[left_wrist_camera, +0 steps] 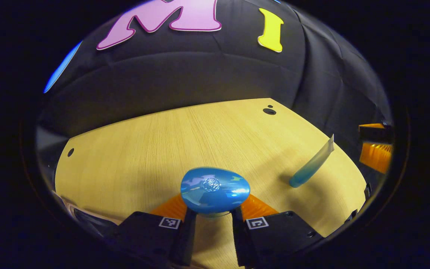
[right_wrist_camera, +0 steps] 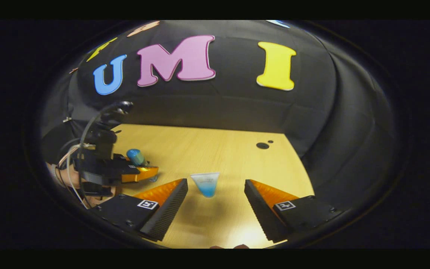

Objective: First open the suitcase, pack the skin care products into it, and then close the suitcase.

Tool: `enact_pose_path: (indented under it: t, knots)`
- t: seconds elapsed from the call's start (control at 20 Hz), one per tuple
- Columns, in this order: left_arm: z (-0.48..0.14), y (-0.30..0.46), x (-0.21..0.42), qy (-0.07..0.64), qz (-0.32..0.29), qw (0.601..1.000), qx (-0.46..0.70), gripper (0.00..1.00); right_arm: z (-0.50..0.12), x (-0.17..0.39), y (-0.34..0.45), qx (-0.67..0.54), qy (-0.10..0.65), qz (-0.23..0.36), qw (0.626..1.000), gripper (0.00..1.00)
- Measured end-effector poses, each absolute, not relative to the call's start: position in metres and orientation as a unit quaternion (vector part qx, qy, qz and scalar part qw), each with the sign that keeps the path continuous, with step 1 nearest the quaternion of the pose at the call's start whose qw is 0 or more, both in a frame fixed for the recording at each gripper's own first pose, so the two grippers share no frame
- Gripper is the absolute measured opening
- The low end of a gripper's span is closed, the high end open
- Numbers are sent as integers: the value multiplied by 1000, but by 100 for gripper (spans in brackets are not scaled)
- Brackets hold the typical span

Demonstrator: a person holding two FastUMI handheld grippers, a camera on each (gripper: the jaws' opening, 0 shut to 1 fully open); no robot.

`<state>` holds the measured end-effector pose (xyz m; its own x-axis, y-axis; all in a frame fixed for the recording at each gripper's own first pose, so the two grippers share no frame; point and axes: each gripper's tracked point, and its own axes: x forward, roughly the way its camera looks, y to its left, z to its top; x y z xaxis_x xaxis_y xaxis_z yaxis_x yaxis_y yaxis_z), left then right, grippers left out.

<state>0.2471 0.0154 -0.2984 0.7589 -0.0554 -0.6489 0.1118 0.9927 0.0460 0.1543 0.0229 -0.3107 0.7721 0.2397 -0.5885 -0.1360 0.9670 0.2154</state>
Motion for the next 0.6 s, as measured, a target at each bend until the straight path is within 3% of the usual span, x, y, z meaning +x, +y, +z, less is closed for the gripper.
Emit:
enact_pose_path:
  t: [0.25,0.55,0.6]
  knots:
    - [-300,15,247,348,-38,936,43,49,-355,179,59,39,343,147,927,98]
    - [-301,15,248,348,-33,936,39,49,-393,193,71,20,370,140,918,98]
    - [-302,15,248,350,-33,935,39,49,-399,198,72,36,380,138,914,73]
